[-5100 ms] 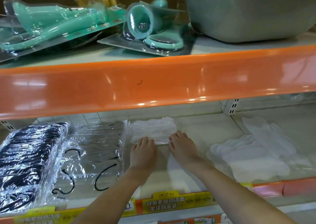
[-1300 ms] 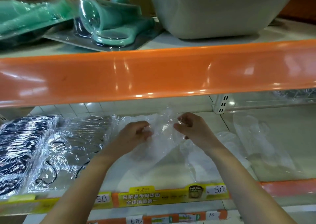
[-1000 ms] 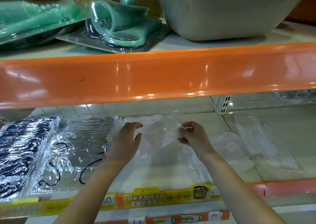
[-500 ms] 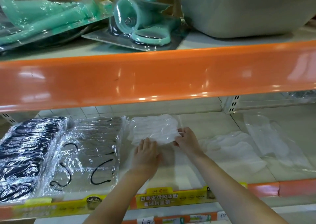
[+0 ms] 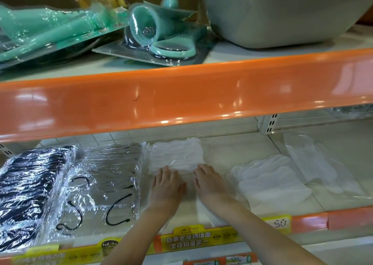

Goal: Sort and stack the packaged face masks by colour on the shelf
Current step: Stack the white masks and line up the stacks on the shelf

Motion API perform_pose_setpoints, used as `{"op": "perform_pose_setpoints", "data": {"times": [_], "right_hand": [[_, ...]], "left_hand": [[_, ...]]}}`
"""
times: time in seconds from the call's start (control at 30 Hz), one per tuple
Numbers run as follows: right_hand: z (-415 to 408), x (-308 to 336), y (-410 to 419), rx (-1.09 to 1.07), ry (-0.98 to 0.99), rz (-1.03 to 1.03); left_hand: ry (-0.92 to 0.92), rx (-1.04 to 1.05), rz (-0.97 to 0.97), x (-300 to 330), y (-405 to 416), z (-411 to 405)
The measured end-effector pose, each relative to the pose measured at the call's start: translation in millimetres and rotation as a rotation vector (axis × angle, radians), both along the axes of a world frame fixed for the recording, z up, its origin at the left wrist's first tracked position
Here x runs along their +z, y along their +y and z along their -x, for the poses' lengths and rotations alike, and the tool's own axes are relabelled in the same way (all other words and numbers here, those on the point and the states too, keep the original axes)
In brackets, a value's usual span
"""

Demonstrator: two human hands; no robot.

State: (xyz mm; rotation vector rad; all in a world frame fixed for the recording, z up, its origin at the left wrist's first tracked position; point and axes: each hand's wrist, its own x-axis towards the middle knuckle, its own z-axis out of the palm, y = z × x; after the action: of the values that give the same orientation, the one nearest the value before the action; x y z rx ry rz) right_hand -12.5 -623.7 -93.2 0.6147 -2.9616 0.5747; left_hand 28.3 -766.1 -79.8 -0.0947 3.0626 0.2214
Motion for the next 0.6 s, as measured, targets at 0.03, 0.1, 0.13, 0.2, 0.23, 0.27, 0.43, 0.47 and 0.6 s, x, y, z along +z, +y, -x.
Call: {"op": "perform_pose_setpoints", "data": {"times": [0.03, 0.1, 0.13, 0.2, 0.23, 0.27, 0.43, 0.47, 0.6], "right_hand": [[-0.4, 0.1, -0.9, 0.014, 0.0, -0.009], [-2.0, -0.6, -1.0, 0.036, -0.011, -0.021], [-2.9, -0.5, -0.2, 0.045, -0.012, -0.023], [-4.1, -0.5, -0.5, 0.057, -0.023, -0.037], [-4.4, -0.1, 0.0, 0.063, -0.025, -0.038], [-3.9, 1.0, 0.6, 0.073, -0.03, -0.036], [-2.5, 14.5, 17.9, 0.105, -0.038, 0.047], [-3.9, 16.0, 25.6, 0.089, -0.022, 0.075], [-18.0, 16.7, 61.3, -0.005, 0.045, 0.187]], "left_hand": [[-0.001, 0.005, -0.004, -0.7, -1.2, 0.9], [0.009, 0.016, 0.016, -1.2, -1.8, 2.4], [0.014, 0.024, 0.02, -1.1, -0.9, 3.0], [0.017, 0.047, 0.01, -1.5, 0.6, 4.0], [0.022, 0.058, 0.001, -1.7, 2.4, 4.2], [0.028, 0.064, -0.011, -1.4, 4.9, 4.2], [0.089, 0.003, -0.147, -0.6, 37.0, 4.5], [0.108, -0.024, -0.171, -0.8, 46.8, 3.0], [0.29, -0.141, -0.279, -5.0, 77.0, -5.2]]}}
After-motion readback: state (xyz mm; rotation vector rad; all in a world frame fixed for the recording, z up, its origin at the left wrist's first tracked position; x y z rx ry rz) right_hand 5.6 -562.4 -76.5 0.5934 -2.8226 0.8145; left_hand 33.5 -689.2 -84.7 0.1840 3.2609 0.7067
